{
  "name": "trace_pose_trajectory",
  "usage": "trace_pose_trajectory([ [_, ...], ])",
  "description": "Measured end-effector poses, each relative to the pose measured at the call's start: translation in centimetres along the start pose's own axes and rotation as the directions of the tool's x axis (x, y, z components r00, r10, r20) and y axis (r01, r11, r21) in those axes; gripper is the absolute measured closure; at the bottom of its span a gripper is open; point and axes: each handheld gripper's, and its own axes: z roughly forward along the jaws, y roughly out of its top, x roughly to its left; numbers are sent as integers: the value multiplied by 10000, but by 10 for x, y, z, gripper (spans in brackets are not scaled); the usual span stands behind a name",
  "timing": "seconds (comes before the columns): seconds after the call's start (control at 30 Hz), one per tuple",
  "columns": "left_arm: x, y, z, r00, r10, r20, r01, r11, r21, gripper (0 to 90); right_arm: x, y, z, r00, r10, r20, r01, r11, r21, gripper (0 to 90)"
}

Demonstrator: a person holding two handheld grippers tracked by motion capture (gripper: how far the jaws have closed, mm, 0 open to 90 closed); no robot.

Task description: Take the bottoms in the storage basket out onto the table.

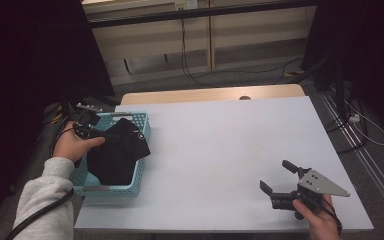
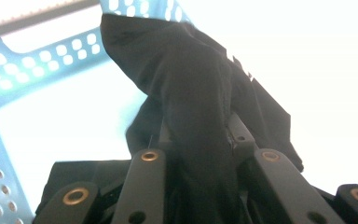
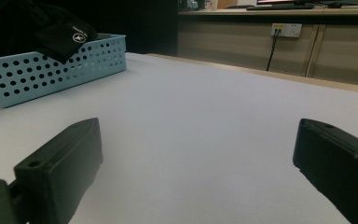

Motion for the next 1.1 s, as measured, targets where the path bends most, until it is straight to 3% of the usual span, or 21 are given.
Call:
trace_pose_trajectory([
  [0.07, -4, 7, -6, 9996, 261, -147, -260, 9996, 62, 748, 0, 0, -1, 10000, -4, -22, 4, 10000, -30, 8],
  [0.17, -8, 17, -14, 9996, 237, -169, -238, 9997, -53, 756, 0, -1, -3, 10000, -38, 11, 38, 10000, 53, 8],
  [0.33, -10, 23, -16, 9974, 544, -479, -544, 9985, 3, 760, -1, -1, -8, 9999, -12, 130, 12, 10000, 0, 8],
  [0.6, 15, -6, 14, 9972, -115, -741, 99, 9997, -207, 761, -3, -2, -13, 9998, 57, 216, -57, 10000, -6, 8],
  [0.8, 31, -29, 41, 9973, -156, -712, 159, 9999, 33, 743, -1, -3, -9, 10000, 93, 21, -93, 10000, 18, 7],
  [0.83, 33, -32, 44, 9971, -10, -762, 12, 10000, 31, 729, 0, -3, -9, 10000, 91, -15, -91, 10000, 21, 7],
  [0.9, 36, -38, 51, 9972, 29, -746, -23, 10000, 81, 675, -1, -3, -8, 10000, 83, -13, -83, 10000, 21, 7],
  [0.93, 36, -41, 55, 9973, 56, -726, -49, 9999, 98, 609, -1, -3, -8, 10000, 96, -11, -96, 9999, 34, 8],
  [1.0, 38, -45, 61, 9907, 580, -1232, -600, 9981, -130, 400, -1, -3, -8, 9999, 124, 2, -124, 9999, 34, 7],
  [1.03, 38, -47, 63, 9903, 646, -1232, -657, 9978, -52, 310, -1, -3, -9, 9999, 122, 4, -122, 9999, 24, 8],
  [1.1, 40, -52, 66, 9886, 851, -1241, -843, 9964, 115, 231, -1, -3, -9, 9999, 124, -3, -124, 9999, 37, 8],
])
